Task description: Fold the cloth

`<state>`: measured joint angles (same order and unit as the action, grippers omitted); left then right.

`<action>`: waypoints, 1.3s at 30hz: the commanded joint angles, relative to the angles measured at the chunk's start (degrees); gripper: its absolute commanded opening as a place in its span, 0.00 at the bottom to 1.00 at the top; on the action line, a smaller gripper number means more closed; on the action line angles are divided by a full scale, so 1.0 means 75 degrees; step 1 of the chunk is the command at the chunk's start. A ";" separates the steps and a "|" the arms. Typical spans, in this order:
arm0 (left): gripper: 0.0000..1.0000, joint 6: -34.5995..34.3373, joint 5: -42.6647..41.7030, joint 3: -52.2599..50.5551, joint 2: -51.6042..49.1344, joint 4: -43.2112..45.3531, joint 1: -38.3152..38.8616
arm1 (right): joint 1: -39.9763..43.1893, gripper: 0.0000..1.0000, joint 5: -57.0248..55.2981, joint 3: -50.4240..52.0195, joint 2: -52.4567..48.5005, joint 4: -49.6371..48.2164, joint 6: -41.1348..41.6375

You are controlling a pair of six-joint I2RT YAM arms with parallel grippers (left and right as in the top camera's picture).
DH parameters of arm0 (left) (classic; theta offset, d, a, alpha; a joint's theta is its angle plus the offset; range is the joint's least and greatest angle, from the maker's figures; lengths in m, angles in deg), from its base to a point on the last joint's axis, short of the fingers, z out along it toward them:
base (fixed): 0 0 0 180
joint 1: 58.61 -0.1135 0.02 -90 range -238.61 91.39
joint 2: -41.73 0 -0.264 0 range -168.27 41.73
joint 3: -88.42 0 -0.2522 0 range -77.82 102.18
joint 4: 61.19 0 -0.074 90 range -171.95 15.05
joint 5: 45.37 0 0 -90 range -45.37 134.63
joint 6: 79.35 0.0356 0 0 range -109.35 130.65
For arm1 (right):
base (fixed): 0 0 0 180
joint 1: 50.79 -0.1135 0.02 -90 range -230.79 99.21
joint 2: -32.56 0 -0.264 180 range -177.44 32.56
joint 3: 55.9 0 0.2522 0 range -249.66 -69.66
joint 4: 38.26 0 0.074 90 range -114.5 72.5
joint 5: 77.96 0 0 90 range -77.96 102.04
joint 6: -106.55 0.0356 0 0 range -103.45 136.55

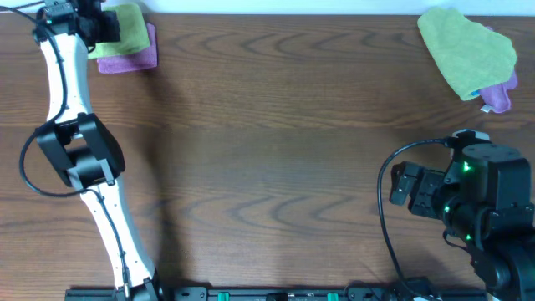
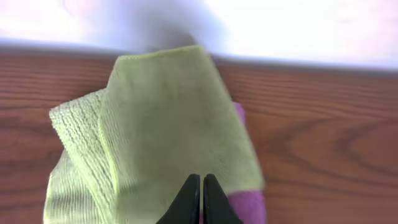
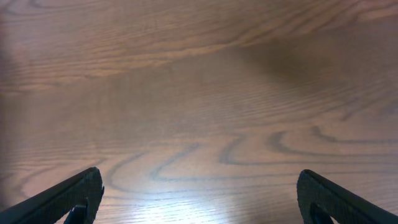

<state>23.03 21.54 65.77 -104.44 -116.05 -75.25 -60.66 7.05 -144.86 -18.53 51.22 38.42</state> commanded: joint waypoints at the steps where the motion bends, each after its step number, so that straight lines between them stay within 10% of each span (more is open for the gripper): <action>1: 0.06 -0.0052 -0.0551 0.0277 0.0857 -0.0283 0.0023 | 0.0064 0.99 -0.0682 -0.0099 0.0149 0.0152 -0.0096; 19: 0.06 0.0659 -0.0009 0.0277 0.3926 -0.4109 0.1011 | 0.0064 0.99 -0.2684 -0.0525 0.2229 0.1600 -0.0965; 39: 0.15 0.0370 0.0737 0.0277 0.6703 -0.5651 0.2090 | 0.0064 0.99 -0.3075 -0.0522 0.2463 0.1652 -0.1040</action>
<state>26.79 26.33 67.48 -54.17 -157.78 -59.67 -60.66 -14.83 -148.27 -0.20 63.55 31.34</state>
